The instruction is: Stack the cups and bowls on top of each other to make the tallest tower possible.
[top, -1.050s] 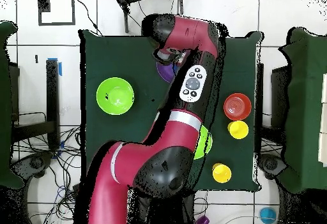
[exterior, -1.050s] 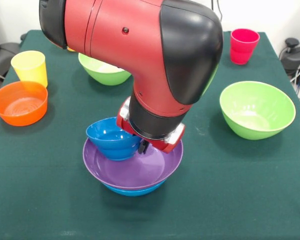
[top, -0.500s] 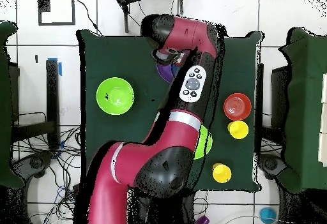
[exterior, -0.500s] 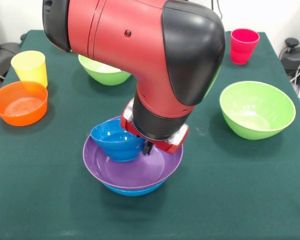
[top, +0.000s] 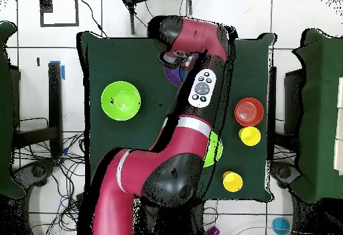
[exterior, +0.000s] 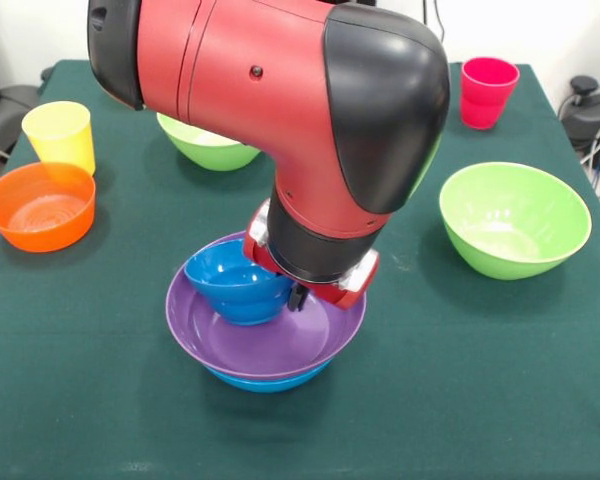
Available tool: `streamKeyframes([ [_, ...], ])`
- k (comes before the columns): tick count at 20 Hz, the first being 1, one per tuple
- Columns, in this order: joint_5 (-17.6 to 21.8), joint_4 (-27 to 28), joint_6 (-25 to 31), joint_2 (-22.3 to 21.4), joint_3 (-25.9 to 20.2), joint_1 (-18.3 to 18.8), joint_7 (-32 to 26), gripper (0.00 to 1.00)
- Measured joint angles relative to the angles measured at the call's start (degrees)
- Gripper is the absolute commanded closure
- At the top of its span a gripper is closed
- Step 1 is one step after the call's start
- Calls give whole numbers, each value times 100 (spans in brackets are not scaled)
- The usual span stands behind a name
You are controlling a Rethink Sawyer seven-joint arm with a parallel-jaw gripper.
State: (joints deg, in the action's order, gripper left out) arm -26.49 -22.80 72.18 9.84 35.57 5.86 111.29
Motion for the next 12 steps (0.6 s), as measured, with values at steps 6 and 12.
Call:
streamKeyframes([
  [6,0,0,1,2,-41,-8,0,100],
  [12,0,0,0,1,-82,-23,0,100],
])
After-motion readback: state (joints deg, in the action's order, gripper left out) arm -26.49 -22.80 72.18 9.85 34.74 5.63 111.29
